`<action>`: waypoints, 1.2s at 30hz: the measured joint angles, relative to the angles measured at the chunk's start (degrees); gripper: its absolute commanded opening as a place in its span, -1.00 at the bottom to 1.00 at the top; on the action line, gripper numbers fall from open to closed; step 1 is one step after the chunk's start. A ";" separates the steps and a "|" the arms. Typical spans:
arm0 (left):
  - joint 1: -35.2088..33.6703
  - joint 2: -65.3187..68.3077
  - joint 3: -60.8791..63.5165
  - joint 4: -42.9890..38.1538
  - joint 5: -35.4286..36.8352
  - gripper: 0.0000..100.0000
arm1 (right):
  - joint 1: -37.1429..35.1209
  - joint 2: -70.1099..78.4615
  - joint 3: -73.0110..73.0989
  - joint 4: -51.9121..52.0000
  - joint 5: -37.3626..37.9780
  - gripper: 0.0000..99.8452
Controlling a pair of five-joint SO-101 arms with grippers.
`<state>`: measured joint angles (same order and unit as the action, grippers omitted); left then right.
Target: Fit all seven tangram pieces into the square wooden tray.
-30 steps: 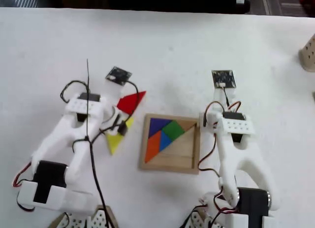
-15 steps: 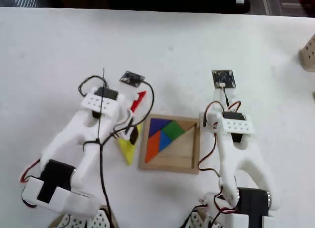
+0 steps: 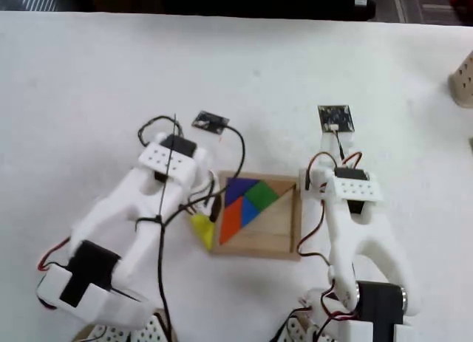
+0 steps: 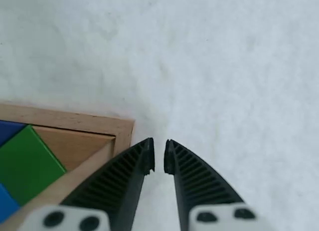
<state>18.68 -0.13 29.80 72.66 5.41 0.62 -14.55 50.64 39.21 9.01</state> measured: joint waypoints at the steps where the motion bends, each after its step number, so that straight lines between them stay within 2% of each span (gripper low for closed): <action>1: 0.44 0.00 0.00 0.00 0.79 -0.52 | 0.00 0.00 0.00 0.00 0.00 -0.90; 10: 3.52 0.00 -2.11 0.00 4.84 -0.52 | 0.00 0.00 0.00 0.00 0.00 -0.90; 25: 10.90 0.00 -2.20 0.00 6.24 -0.52 | 0.00 0.00 0.00 0.00 0.00 -0.90; 36: 13.80 0.00 -6.33 0.00 8.35 -0.52 | 0.00 0.00 0.00 0.00 0.00 -0.90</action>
<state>32.48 -0.13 23.47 72.66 13.76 0.62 -14.55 50.64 39.21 9.01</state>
